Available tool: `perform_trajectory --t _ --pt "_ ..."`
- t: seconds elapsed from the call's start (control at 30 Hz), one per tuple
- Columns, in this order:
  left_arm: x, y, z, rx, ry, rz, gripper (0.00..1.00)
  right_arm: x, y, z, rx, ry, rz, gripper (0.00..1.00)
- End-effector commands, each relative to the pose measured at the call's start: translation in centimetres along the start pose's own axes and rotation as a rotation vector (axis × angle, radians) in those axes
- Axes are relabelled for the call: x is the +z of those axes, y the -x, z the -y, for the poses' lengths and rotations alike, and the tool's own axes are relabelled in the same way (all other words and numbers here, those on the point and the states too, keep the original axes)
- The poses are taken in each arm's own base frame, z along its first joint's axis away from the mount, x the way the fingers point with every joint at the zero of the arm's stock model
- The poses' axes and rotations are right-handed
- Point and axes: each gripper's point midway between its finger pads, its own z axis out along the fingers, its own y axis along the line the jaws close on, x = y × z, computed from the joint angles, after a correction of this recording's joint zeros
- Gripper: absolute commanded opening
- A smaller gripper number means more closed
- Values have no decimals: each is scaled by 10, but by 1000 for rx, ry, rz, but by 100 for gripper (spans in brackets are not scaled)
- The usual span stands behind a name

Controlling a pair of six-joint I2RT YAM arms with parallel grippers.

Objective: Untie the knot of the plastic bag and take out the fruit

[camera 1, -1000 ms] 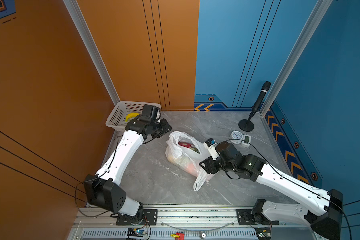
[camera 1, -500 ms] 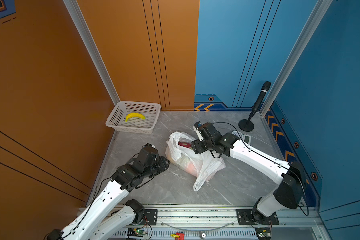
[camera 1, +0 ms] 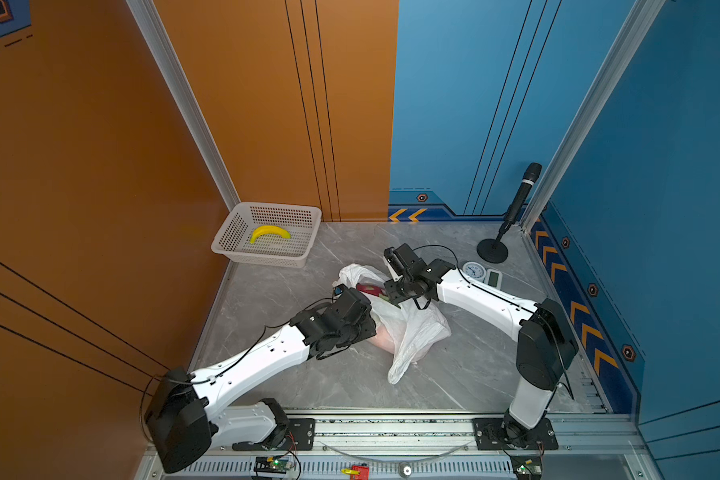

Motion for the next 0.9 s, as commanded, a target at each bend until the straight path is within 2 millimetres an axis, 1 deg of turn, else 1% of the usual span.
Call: perform_trajectory --t 0.0,0.03,0.1,0.2,0.33,0.43,0.47,0.53,0.63,0.7,0.77,0.8,0.87 --pt "8 13 8 52 44 -10 61 -5 2 -5 18 45 -14 35" --pt "11 17 13 57 42 -12 62 -5 0 -8 18 65 -21 31" --pt "20 20 13 47 56 -29 64 -6 -1 -13 18 91 -27 22" --pt "32 25 4 30 93 -38 65 -10 -1 -15 39 103 -24 11" --pt "41 33 6 33 84 -41 64 -15 -4 -23 84 138 -22 9" --pt "46 39 1 30 96 -42 60 -22 -4 -32 98 166 -7 8" --pt "47 41 -1 26 101 -42 58 -24 -4 -34 102 170 -2 8" --pt "48 45 -2 37 103 -40 48 -29 -3 -35 117 171 12 8" --pt "44 49 -6 60 116 -30 30 -38 -1 -32 142 163 35 9" --pt "39 49 -12 64 131 -35 16 -44 -1 -28 155 154 53 9" --pt "33 49 -18 70 138 -35 5 -50 0 -25 160 147 69 9" --pt "30 49 -21 74 141 -32 1 -54 0 -24 159 145 78 9" --pt "21 49 -27 74 142 -26 0 -59 0 -19 164 131 90 9"
